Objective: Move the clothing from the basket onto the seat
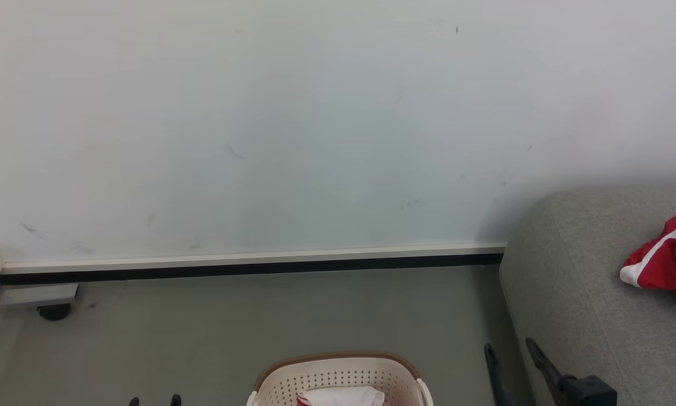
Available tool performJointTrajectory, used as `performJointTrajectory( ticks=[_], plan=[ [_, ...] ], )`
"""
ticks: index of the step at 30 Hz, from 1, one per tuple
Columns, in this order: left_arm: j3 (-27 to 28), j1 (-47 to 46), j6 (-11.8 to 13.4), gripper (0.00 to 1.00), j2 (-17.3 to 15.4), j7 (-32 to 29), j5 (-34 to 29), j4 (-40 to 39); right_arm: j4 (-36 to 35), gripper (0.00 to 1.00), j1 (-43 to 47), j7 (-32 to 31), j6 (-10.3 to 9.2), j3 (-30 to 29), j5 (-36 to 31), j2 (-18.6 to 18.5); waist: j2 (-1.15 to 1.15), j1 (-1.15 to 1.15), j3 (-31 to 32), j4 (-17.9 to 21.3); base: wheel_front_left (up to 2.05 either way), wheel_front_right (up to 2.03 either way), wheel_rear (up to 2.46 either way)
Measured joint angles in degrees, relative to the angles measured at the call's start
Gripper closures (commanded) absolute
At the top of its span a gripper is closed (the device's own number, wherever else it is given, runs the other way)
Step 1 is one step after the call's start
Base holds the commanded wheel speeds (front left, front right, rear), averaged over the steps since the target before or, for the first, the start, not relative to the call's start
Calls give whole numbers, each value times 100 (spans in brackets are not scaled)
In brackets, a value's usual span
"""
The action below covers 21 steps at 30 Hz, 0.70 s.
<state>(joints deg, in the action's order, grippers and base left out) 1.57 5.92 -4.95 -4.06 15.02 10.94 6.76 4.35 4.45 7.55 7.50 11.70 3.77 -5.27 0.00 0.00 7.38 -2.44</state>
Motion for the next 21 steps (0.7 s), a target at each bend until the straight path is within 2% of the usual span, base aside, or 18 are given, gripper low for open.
performJointTrajectory(
  ticks=[21],
  plan=[
    [129, -7, -51, 0, 68, 0, -242, -94, -24, 0, 14, -12, 0, -86, 89, 62, 0, 0, -114, 123, 0, 0, 0]
  ],
)
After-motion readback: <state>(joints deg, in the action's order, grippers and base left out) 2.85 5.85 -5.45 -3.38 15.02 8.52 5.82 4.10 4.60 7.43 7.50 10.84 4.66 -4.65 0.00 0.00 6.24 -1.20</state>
